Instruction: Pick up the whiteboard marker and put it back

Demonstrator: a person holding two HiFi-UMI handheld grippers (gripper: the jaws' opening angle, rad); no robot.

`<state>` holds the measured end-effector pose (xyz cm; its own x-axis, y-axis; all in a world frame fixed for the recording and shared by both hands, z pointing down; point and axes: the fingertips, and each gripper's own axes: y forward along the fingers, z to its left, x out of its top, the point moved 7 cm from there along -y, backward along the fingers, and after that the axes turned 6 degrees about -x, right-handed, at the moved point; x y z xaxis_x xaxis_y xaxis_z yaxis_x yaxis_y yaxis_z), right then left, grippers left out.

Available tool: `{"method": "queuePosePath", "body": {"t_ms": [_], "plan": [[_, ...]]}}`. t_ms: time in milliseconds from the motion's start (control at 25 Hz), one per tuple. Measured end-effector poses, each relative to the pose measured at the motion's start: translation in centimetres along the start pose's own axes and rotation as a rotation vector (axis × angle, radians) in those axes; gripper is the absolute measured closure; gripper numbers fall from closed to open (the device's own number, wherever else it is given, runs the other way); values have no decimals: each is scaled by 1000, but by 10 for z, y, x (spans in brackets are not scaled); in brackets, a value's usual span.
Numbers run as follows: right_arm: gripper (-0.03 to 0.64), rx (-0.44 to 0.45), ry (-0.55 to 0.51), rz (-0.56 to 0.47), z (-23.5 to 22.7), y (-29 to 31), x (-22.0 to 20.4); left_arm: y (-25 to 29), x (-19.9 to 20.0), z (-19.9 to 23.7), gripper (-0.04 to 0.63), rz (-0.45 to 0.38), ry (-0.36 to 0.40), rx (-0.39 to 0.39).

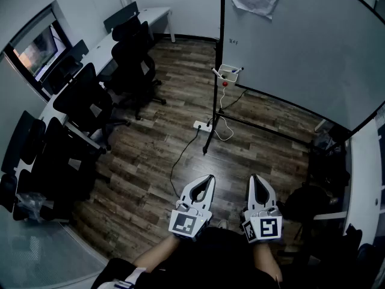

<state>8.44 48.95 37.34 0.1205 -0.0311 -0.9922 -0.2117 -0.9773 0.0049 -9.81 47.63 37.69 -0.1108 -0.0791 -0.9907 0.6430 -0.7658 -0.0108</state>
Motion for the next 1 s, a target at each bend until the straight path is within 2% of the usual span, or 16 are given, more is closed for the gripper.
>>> {"method": "queuePosePath", "body": {"t_ms": [320, 560, 1000], "plan": [[604, -3, -9, 7, 11, 1, -3, -7, -2, 8, 586, -4, 3, -3], [604, 1, 39, -6, 19, 5, -4, -11, -1, 17, 586, -7, -4, -13], [604, -31, 16, 6, 45, 11, -9, -29, -1, 47, 586, 9, -29, -20]]}}
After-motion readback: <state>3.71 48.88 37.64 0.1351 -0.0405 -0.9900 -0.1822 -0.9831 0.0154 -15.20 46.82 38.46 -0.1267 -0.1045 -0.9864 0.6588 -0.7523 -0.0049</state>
